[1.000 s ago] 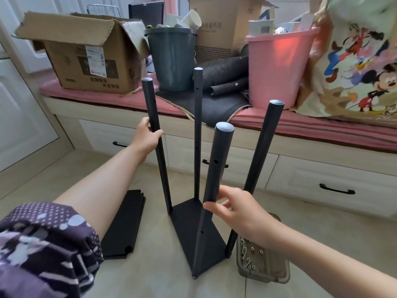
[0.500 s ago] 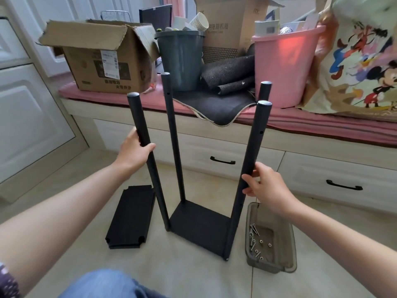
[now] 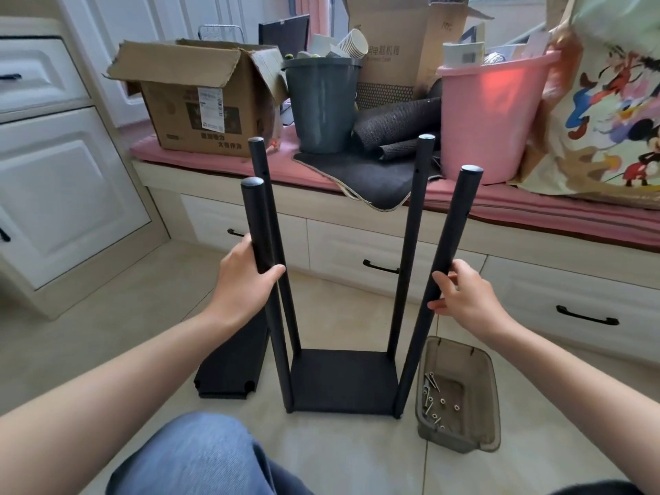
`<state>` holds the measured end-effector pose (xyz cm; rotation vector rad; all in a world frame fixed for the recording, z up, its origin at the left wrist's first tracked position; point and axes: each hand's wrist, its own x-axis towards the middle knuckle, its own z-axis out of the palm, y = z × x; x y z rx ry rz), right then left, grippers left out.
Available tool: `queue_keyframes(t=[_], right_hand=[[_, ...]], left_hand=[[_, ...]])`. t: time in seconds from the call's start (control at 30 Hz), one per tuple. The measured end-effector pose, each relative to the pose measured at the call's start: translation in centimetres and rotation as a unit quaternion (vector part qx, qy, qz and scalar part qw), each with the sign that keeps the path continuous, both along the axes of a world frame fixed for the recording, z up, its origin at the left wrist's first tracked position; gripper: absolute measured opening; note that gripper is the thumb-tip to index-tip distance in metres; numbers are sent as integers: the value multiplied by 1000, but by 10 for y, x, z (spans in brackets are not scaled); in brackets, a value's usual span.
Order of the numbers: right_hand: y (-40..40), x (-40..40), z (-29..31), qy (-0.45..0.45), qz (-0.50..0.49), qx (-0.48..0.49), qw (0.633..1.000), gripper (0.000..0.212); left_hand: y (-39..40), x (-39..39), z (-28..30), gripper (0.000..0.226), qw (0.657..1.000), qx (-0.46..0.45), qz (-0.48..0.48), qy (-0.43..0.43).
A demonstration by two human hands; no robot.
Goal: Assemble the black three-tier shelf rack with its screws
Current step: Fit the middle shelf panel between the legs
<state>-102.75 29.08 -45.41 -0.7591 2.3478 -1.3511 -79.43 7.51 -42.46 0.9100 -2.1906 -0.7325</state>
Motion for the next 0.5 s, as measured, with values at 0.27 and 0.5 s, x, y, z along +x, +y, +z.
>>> queue_keyframes(t=[0.27, 0.5], right_hand=[[-4, -1, 0, 17, -3, 19, 1000, 16], [-10, 0, -9, 39, 23, 38, 998, 15]], left_hand=[[0, 0, 1, 24, 1000, 21, 11, 13], [-16, 12, -1, 20, 999, 28, 37, 18]])
